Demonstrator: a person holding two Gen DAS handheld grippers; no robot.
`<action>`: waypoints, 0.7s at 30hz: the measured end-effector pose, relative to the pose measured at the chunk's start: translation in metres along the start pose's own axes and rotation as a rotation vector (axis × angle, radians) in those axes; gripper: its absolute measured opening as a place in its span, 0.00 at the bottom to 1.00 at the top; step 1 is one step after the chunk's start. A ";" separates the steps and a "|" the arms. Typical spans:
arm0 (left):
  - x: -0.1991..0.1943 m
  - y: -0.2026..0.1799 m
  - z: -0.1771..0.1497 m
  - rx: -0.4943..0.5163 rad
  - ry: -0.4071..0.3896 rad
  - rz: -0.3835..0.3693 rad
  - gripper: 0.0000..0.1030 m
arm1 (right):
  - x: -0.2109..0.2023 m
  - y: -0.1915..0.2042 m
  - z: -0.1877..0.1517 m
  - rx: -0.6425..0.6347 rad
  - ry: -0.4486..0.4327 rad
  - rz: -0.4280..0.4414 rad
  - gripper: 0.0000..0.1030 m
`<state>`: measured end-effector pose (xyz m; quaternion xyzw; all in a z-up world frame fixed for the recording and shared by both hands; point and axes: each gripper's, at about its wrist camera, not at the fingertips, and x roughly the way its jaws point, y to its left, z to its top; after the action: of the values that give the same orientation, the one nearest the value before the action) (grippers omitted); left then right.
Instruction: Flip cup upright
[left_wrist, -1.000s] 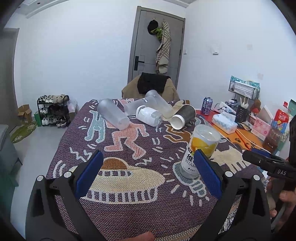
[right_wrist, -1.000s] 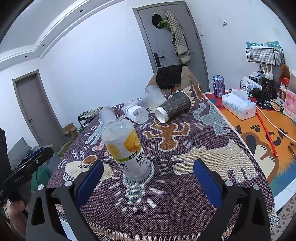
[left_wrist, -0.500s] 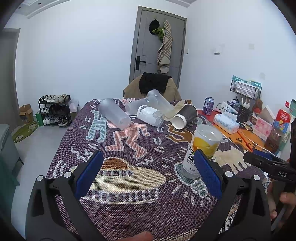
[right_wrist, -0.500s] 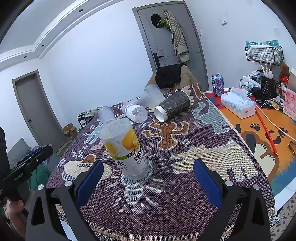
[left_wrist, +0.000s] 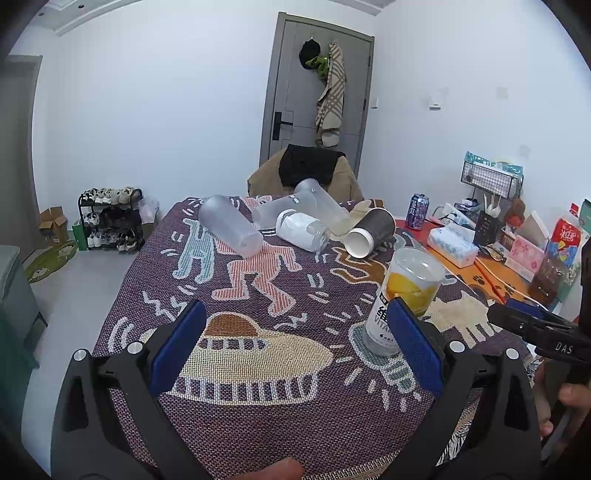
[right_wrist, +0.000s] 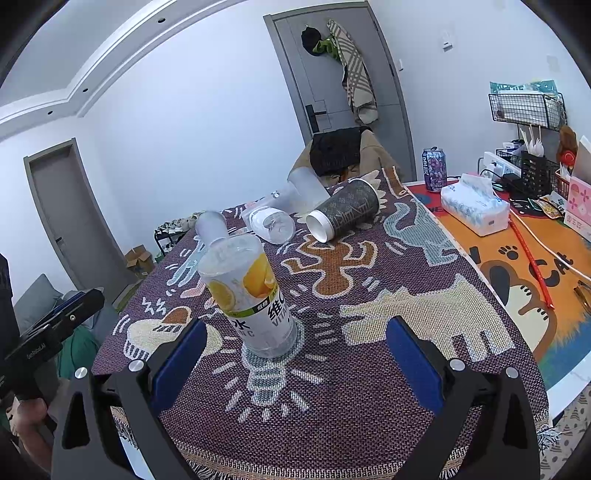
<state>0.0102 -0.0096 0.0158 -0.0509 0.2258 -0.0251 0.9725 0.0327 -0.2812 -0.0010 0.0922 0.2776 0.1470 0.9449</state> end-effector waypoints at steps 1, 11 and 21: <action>0.000 0.000 0.000 0.000 0.001 0.000 0.95 | 0.000 0.000 0.000 0.000 0.000 0.000 0.93; -0.002 0.001 0.000 -0.003 -0.001 0.005 0.95 | 0.000 0.000 -0.001 -0.001 -0.001 0.001 0.93; -0.002 0.001 -0.001 -0.003 -0.002 0.002 0.95 | 0.000 0.000 -0.002 -0.003 -0.002 0.001 0.93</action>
<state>0.0083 -0.0083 0.0159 -0.0521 0.2248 -0.0236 0.9727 0.0316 -0.2816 -0.0024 0.0910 0.2763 0.1478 0.9453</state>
